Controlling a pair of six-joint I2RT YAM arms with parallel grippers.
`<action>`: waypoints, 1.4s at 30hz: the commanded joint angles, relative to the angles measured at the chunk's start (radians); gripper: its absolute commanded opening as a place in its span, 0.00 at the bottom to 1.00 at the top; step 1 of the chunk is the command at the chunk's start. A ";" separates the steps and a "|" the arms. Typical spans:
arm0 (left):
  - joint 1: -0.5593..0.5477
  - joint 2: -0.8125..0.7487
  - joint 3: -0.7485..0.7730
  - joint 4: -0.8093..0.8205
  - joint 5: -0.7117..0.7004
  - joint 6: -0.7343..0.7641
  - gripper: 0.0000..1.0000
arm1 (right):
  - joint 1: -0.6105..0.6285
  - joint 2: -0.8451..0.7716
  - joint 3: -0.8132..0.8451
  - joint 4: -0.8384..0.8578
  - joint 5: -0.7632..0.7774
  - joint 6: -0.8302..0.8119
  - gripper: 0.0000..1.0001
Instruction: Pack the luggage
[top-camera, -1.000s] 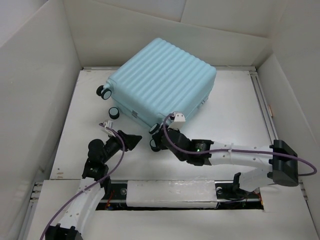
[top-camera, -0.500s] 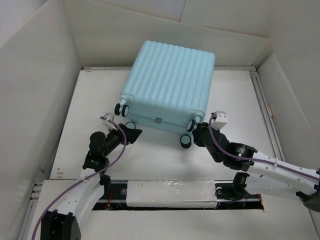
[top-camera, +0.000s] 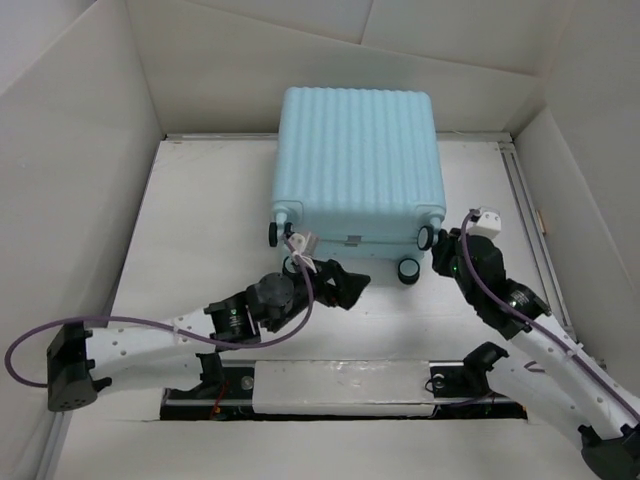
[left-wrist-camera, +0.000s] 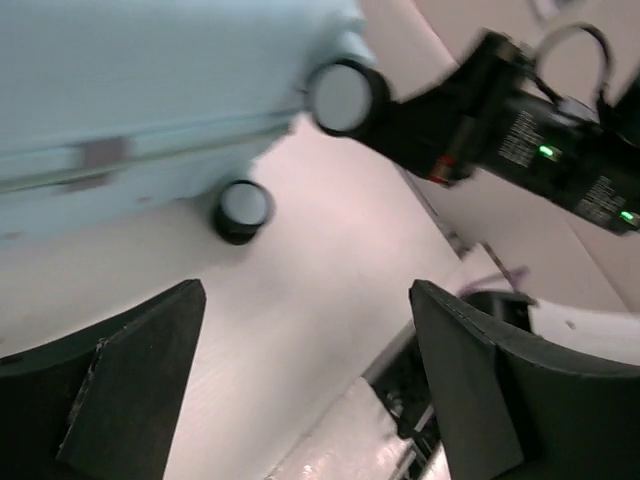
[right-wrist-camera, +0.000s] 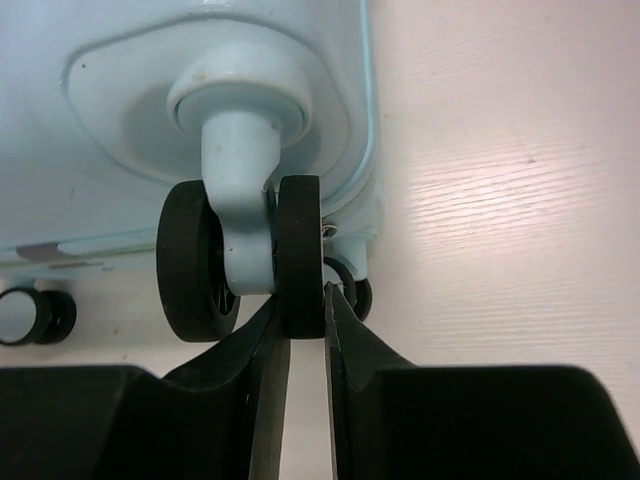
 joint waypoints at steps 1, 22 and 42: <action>0.060 -0.130 0.010 -0.148 -0.226 -0.047 0.81 | -0.139 -0.075 0.069 0.142 0.009 -0.077 0.00; 0.295 -0.092 0.174 -0.642 -0.357 -0.055 0.94 | -0.266 -0.383 -0.047 0.010 -0.324 -0.112 0.65; 0.370 0.134 0.297 -0.501 -0.264 0.049 0.75 | -0.287 -0.090 -0.413 0.724 -0.353 -0.236 0.46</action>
